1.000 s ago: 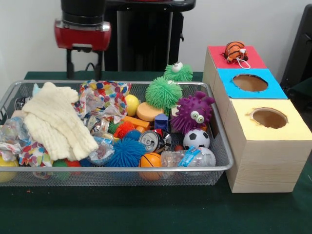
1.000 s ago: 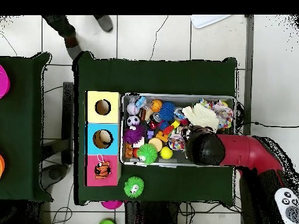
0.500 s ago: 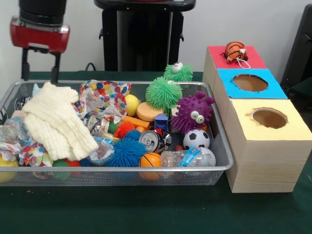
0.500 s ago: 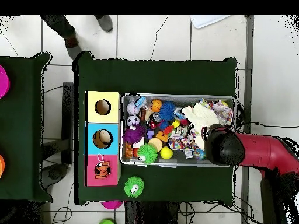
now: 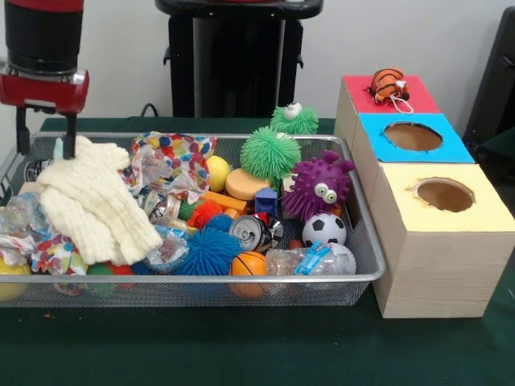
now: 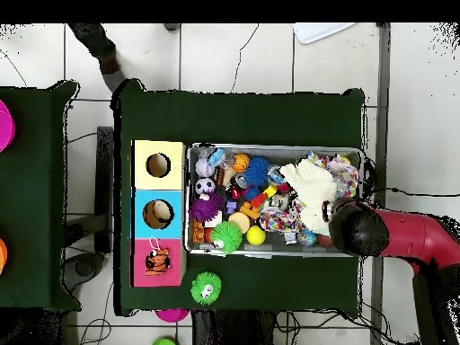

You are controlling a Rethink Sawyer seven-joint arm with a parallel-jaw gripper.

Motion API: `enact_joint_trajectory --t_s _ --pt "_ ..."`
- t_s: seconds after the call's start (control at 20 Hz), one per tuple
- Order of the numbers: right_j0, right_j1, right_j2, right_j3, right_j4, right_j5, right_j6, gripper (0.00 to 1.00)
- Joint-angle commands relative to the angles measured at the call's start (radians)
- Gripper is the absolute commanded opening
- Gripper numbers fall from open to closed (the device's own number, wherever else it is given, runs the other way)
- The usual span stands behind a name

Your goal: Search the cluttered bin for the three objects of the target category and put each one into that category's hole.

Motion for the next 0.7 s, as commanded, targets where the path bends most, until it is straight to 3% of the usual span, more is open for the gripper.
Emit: enact_joint_trajectory --t_s 0.05,0.4,0.7 --pt "-0.038 0.117 0.115 -0.008 0.013 -0.017 -0.111 1.00" --pt "-0.080 0.181 0.119 0.003 0.041 -0.018 -0.056 1.00" --pt "-0.089 0.260 0.091 -0.041 -0.049 -0.078 -0.079 1.00"
